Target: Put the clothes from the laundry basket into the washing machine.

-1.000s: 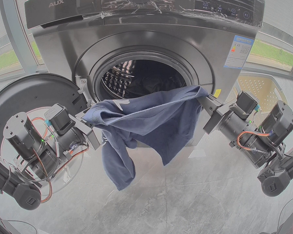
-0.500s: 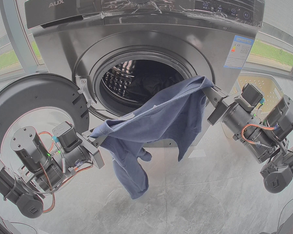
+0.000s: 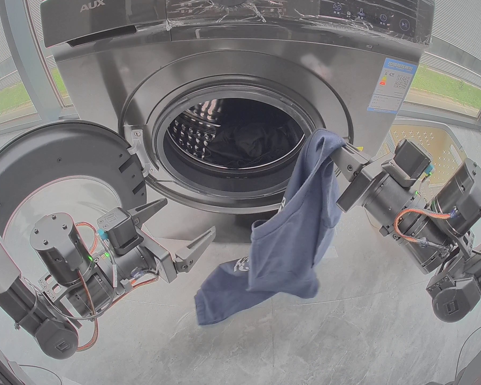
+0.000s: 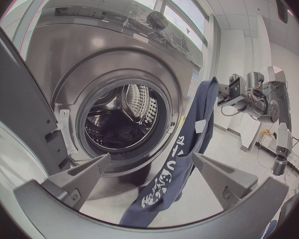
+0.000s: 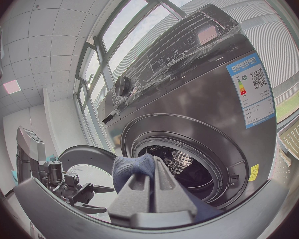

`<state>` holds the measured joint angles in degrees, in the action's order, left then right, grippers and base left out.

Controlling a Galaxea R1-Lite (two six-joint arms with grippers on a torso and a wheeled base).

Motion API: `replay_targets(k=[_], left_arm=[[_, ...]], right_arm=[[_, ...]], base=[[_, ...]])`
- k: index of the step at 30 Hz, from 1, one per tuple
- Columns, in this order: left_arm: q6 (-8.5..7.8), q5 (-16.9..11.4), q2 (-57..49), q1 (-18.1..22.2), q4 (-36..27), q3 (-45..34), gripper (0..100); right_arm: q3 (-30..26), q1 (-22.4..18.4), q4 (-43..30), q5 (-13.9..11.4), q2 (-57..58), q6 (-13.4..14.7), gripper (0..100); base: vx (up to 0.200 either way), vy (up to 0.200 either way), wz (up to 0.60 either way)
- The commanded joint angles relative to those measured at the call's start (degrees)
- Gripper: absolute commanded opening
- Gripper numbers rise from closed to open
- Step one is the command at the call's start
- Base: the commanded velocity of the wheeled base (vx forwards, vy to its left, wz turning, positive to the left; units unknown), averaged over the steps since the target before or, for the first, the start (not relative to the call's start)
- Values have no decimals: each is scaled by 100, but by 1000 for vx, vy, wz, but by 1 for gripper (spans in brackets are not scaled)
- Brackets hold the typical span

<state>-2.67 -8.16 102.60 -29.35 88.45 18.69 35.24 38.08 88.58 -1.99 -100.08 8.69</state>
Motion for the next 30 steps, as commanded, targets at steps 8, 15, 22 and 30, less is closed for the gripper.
replay_targets(k=[8,15,22,30], left_arm=[[-23,-2,551,-141,-4,-260,100],[3,-99,955,-624,5,-498,100],[38,-178,1685,-958,5,100,100],[416,-266,2274,-932,5,1014,100]], right_arm=[[0,41,2,14,-2,-17,0],[44,41,2,23,-2,-25,0],[26,76,2,23,-37,-17,0],[35,164,2,32,-55,-8,0]], base=[[0,0,0],[0,0,0],[0,0,0],[0,0,0]])
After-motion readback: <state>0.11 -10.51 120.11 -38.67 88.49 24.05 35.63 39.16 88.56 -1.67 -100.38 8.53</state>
